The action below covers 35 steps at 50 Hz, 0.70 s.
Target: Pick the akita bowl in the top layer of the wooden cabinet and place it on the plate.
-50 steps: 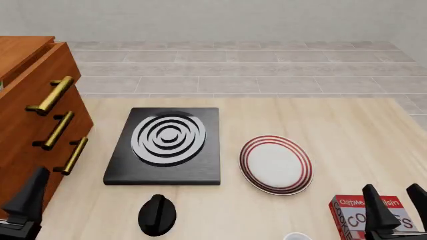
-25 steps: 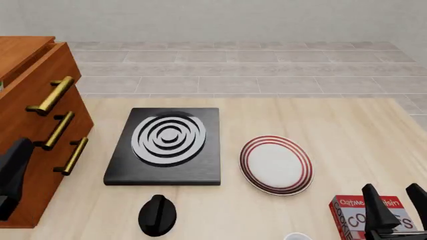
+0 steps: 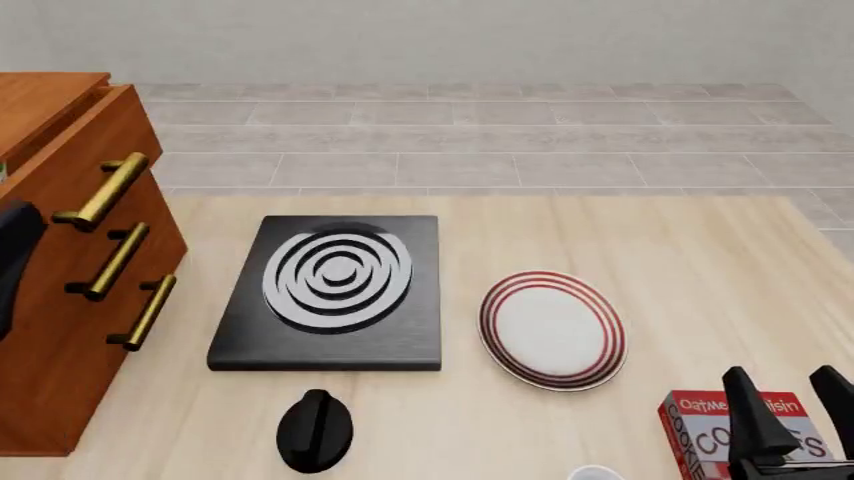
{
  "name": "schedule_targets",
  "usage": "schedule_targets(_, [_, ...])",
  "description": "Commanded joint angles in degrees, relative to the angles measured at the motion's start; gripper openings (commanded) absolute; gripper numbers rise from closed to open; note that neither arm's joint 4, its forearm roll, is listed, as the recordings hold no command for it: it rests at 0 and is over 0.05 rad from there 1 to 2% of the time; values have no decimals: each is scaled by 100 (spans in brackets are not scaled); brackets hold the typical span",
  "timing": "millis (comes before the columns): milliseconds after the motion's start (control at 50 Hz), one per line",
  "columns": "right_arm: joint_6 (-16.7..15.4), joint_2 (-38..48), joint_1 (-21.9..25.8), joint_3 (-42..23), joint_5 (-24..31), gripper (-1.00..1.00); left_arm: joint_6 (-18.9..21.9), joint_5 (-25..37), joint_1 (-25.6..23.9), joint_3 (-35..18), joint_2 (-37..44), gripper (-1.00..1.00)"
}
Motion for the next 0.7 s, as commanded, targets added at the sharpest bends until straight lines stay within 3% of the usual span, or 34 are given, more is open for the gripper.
schedule_targets(20, [21,-28,3,-7,38,100,336,111,20,-602,604,100])
schedule_targets(340, [14,198,0,1,-192,100,667,414,216,-1185,1012,100])
schedule_targets(500, [-14,23,-1,-9,19,100,944,578,283,-1530,1375,100])
schedule_targets(580, [-19,-25,8,-10,79,100,744,729,226,-1757,1520,100])
schedule_targets(640, [-27,51,13,-8,9,100,1133,717,333,-1749,1540,100])
schedule_targets(700, [-27,105,17,-7,-39,100,1175,828,387,-1945,1657,100])
